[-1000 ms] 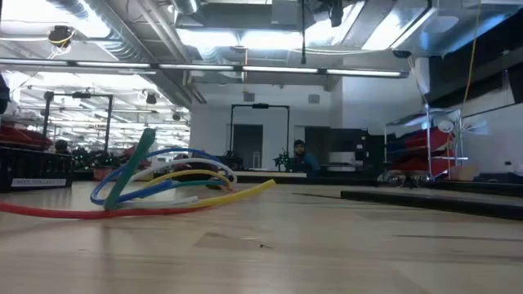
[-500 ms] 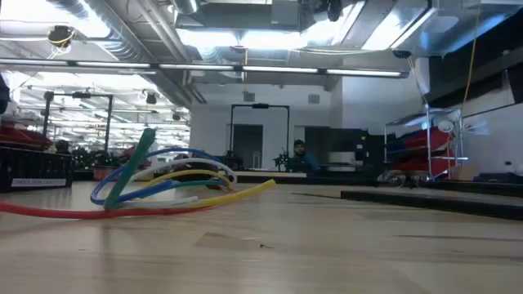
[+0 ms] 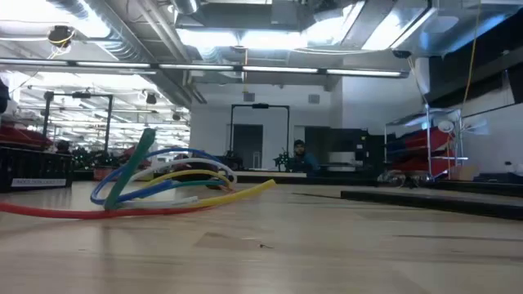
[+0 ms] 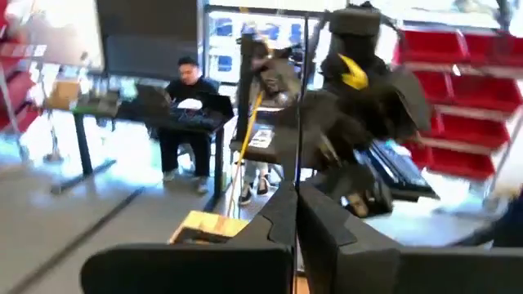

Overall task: Ziptie cables
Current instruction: Insert the left black zip tie tail into the locking head

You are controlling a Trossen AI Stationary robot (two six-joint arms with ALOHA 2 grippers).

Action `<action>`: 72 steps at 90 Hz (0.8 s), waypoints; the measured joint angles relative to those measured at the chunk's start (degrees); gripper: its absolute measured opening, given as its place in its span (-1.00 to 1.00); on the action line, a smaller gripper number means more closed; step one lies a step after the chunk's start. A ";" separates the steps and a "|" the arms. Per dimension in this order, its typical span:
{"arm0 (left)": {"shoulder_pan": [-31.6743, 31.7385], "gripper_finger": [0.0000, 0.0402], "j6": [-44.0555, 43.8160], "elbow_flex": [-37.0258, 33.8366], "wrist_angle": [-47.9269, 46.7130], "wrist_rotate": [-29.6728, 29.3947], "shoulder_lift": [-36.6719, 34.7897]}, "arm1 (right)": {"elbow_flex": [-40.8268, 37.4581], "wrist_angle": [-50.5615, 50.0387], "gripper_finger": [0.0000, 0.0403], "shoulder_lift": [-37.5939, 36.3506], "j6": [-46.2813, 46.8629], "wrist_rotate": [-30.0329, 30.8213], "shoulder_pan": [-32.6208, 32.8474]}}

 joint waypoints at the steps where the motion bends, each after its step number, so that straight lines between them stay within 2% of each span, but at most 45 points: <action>1: 0.20 -1.00 -0.92 0.00 -0.11 0.13 -0.02 | -0.13 0.02 -0.25 0.06 -1.26 0.19 0.25; 16: 3.39 -1.00 -13.09 0.00 0.07 6.01 -0.33 | -1.63 0.47 -0.25 1.95 -18.49 4.55 4.25; 29: 4.82 -1.00 -18.72 0.00 -0.16 9.80 -0.36 | -2.13 3.26 -0.25 5.31 -27.08 5.52 8.01; 49: 5.38 -1.00 -22.77 0.00 -0.19 12.98 -0.33 | -2.13 8.06 -0.25 10.43 -33.85 8.46 10.14; 72: 5.42 -1.00 -22.65 0.00 -0.38 13.59 -0.35 | -2.13 8.06 -0.27 12.61 -34.56 7.87 12.53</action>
